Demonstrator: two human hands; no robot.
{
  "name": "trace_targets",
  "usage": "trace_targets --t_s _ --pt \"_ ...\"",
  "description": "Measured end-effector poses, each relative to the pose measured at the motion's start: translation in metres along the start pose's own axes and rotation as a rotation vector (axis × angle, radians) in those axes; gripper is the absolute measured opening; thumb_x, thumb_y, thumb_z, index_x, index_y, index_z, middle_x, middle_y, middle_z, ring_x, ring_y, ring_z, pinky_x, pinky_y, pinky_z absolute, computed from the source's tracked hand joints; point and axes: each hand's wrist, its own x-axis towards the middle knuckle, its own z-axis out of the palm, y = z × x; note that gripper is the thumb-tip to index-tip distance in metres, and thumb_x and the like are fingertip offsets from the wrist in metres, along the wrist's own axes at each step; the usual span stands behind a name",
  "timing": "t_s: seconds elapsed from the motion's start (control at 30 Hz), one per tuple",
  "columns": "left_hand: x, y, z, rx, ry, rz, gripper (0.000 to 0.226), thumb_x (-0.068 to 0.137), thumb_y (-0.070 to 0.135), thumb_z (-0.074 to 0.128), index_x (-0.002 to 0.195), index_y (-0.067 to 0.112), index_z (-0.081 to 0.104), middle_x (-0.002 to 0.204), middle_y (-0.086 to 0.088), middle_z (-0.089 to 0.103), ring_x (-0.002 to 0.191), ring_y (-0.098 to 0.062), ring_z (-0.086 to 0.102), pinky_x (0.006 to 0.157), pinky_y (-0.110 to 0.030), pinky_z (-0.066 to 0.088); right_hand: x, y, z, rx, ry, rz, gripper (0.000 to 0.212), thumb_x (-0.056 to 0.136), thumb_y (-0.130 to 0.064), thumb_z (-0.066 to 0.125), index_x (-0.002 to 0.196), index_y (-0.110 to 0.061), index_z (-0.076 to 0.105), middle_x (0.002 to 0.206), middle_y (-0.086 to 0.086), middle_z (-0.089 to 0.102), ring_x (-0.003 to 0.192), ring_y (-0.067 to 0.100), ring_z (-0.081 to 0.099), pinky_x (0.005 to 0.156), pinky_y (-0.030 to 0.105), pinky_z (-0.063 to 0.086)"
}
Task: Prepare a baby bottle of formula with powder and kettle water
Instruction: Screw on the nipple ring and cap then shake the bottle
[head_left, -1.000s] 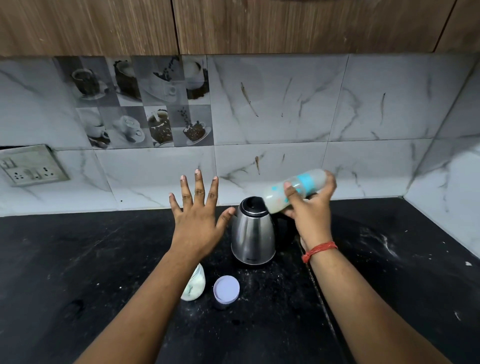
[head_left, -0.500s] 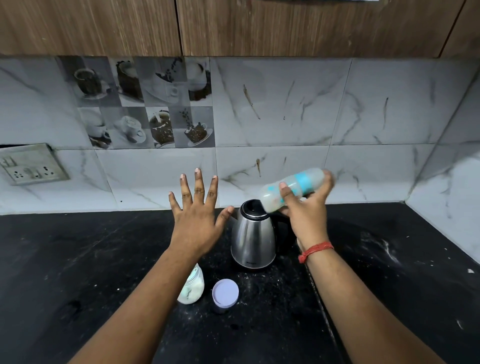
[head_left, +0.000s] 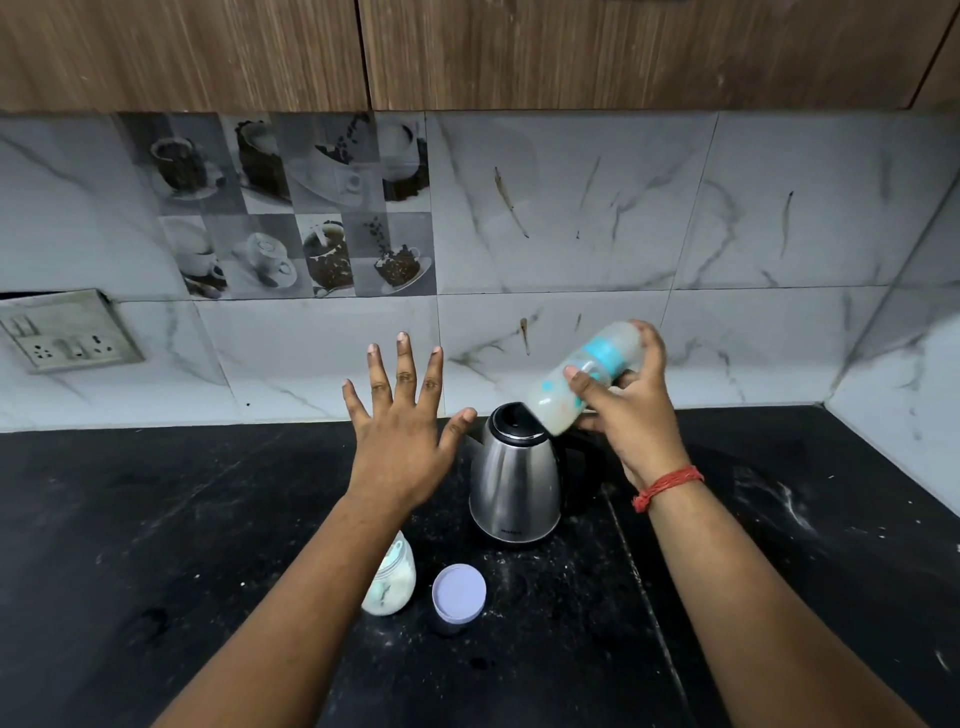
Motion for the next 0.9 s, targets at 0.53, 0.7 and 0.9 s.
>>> trace_targets --t_s 0.53,0.7,0.9 --pt "0.014 0.001 0.004 -0.007 -0.018 0.011 0.083 0.09 0.077 -0.005 0.161 0.035 -0.017 0.166 -0.004 -0.034 0.152 -0.035 -0.032 0.121 -0.067 -0.009 0.008 0.011 0.001 0.012 0.027 0.019 0.075 0.088 -0.014 0.078 0.14 -0.041 0.032 0.118 0.011 0.063 0.099 0.027 0.074 0.072 0.051 0.064" --pt "0.017 0.0 0.004 -0.005 -0.014 0.014 0.085 0.088 0.079 -0.009 0.16 0.035 -0.017 0.166 -0.004 -0.034 0.152 -0.035 -0.032 0.121 -0.067 -0.008 0.007 0.011 0.004 0.0 -0.004 0.023 0.076 0.087 -0.011 0.079 0.139 -0.043 0.034 0.119 0.014 0.064 0.096 0.026 0.075 0.07 0.049 0.064" --pt "0.016 0.0 0.005 -0.003 -0.028 0.02 0.085 0.087 0.079 -0.01 0.16 0.036 -0.018 0.166 -0.004 -0.034 0.152 -0.035 -0.033 0.121 -0.067 -0.008 0.007 0.012 0.006 0.028 0.016 0.026 0.075 0.087 -0.014 0.079 0.139 -0.043 0.033 0.12 0.013 0.064 0.098 0.027 0.075 0.07 0.048 0.064"
